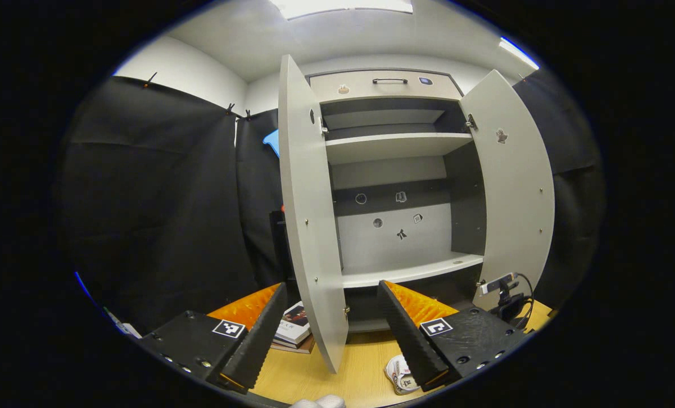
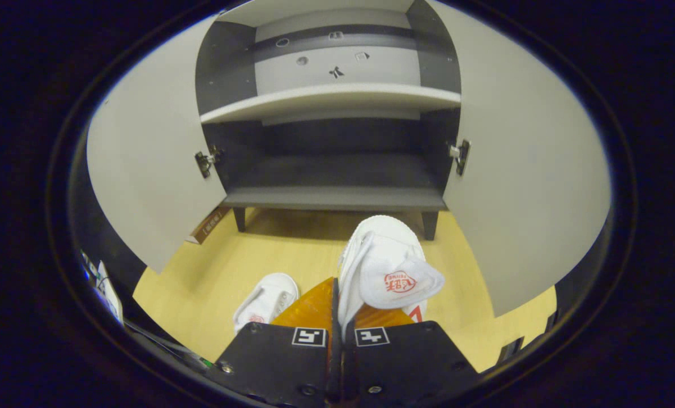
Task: Grab one shoe with the right hand and put it into the shoe cabinet, grab the other shoe with the left hand and put it into the shoe cabinet; then close the right door with the right hand and the left door with the left hand.
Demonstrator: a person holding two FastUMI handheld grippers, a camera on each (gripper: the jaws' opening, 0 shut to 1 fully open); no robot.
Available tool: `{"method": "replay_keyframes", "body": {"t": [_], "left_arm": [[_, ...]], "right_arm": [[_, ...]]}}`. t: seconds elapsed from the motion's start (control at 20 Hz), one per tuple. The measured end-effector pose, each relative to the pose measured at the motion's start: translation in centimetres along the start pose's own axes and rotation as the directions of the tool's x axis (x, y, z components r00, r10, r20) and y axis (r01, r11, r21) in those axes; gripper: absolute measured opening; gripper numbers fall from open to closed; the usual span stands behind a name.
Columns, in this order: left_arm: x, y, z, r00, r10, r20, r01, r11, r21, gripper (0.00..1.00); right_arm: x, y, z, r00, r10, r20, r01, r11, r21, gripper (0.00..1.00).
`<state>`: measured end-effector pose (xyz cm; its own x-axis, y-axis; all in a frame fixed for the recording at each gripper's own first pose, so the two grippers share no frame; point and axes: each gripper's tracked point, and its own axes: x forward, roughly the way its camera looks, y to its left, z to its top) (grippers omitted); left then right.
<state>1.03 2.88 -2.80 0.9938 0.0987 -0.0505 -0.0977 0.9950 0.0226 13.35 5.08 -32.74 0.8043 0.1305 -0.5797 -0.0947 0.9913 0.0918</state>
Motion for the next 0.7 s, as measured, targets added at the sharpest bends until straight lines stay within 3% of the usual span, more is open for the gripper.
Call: {"method": "replay_keyframes", "body": {"t": [0.05, 0.1, 0.4, 0.7], "left_arm": [[0.1, -0.1, -0.1, 1.000, -0.005, 0.005, 0.005, 1.000, -0.002, 1.00], [0.1, -0.3, -0.3, 1.000, -0.015, 0.005, 0.015, 1.000, -0.007, 0.96], [0.2, -1.5, -1.1, 1.000, -0.024, 0.004, 0.024, 0.999, -0.041, 0.96], [1.4, -2.9, -2.7, 0.999, -0.004, -0.046, 0.001, 0.998, -0.056, 0.96]], "right_arm": [[-0.8, 0.1, 2.1, 1.000, 0.002, 0.028, -0.001, 1.000, -0.020, 0.06], [-1.8, 0.3, 4.3, 0.998, 0.002, 0.056, 0.000, 0.999, -0.036, 0.06], [-4.3, 1.1, 17.3, 0.980, 0.029, 0.195, -0.013, 0.996, -0.083, 0.05], [1.1, 1.6, 29.1, 0.962, 0.027, 0.272, 0.015, 0.988, -0.151, 0.06]]}}
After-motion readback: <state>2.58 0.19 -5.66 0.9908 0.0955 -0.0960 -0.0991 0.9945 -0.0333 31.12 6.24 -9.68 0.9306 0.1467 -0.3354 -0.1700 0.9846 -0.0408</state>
